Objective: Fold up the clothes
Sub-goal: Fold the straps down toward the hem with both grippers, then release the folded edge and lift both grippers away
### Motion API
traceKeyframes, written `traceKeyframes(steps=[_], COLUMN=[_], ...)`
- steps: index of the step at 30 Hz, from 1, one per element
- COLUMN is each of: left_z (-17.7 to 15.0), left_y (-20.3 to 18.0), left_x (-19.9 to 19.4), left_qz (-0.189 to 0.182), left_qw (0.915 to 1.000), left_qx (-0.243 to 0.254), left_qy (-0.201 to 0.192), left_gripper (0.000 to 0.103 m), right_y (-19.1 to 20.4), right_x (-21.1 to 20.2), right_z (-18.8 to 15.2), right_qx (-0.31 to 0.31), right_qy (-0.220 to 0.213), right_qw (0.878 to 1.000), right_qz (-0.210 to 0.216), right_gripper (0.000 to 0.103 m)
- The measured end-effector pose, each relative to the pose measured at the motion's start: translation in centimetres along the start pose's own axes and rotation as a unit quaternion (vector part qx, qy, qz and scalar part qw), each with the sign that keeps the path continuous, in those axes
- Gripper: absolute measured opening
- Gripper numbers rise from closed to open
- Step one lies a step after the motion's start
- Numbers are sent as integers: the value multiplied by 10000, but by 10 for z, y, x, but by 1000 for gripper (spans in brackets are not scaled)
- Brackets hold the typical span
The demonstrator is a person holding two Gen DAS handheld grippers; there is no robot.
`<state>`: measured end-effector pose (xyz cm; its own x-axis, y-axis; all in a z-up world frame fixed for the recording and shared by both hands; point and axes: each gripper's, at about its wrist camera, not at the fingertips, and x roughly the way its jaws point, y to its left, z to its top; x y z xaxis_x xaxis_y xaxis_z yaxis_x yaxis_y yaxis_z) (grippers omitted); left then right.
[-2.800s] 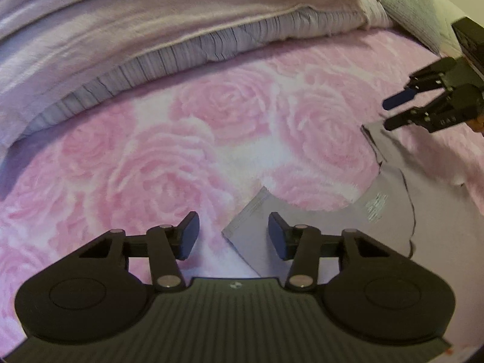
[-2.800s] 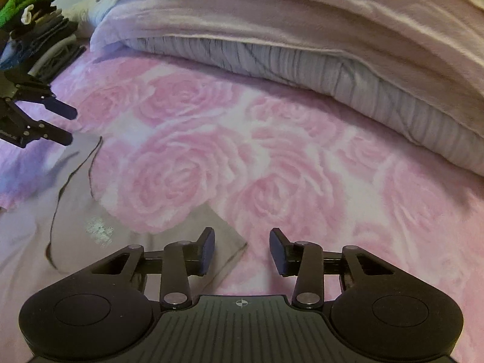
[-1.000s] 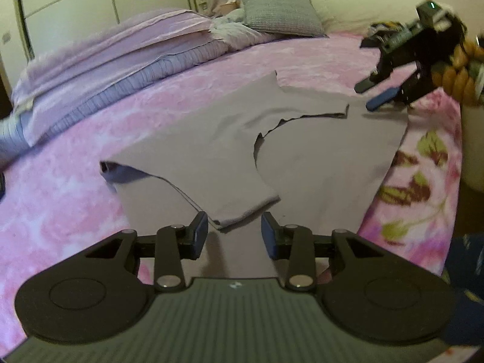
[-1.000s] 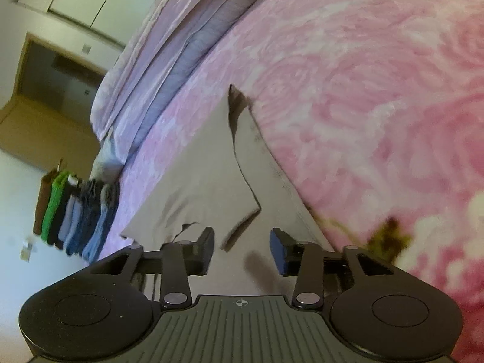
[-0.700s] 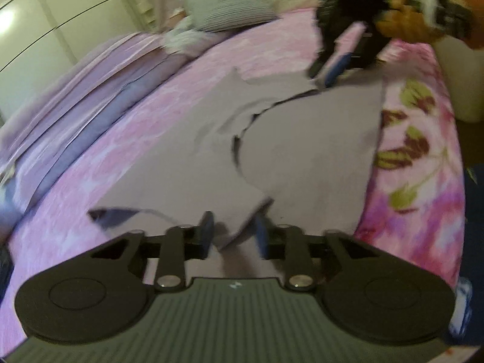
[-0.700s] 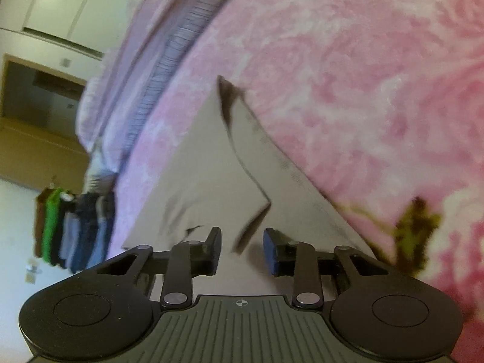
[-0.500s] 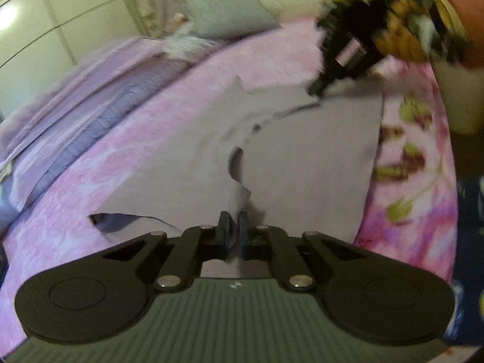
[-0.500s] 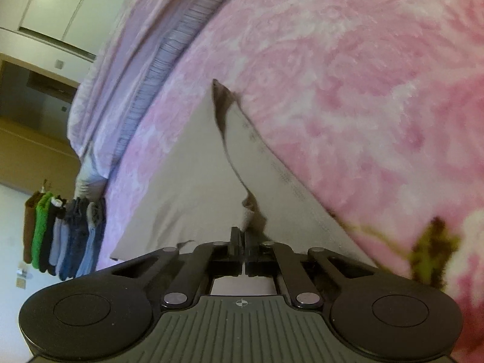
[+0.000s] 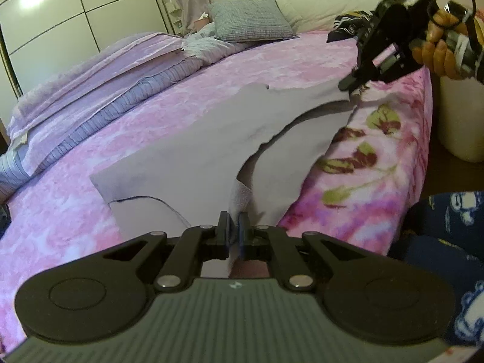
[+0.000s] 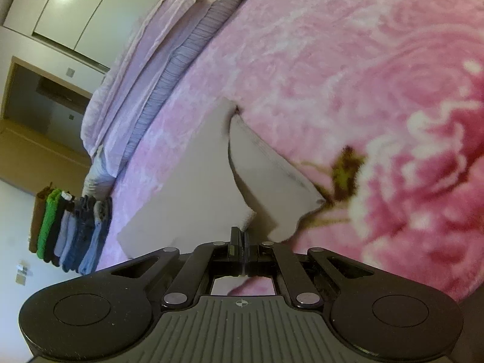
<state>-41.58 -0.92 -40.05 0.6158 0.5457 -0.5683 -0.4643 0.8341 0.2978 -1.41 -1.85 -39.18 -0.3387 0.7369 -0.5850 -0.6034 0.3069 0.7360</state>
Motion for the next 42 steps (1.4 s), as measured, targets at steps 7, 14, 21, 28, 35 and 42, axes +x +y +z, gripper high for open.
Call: traceKeyframes(steps=[7, 14, 21, 28, 35, 42], left_z=[-4, 12, 18, 19, 71, 33], left_y=[25, 40, 28, 38, 131, 181], left_x=[-11, -10, 32, 12, 69, 155], left_qz=[-540, -284, 118, -24, 492, 780], left_qw=[9851, 9758, 9779, 9770, 9753, 9520], left_qx=[-1627, -2167, -2027, -2087, -2155, -2815], left_qy=[117, -64, 498, 443, 51, 912], left_gripper=[21, 20, 20, 21, 21, 21], right_y=[6, 24, 60, 64, 117, 111], right_x=[9, -4, 21, 18, 65, 173], right_z=[-9, -16, -38, -60, 0, 46], right_qx=[-343, -1012, -2983, -3795, -4603, -4920], right_qy=[155, -108, -456, -39, -657, -431], right_qw=[9981, 9925, 9479, 9137, 8783, 8573], right_qz=[-497, -684, -1022, -1451, -1111, -1453], right_gripper=[0, 1, 1, 1, 1, 1])
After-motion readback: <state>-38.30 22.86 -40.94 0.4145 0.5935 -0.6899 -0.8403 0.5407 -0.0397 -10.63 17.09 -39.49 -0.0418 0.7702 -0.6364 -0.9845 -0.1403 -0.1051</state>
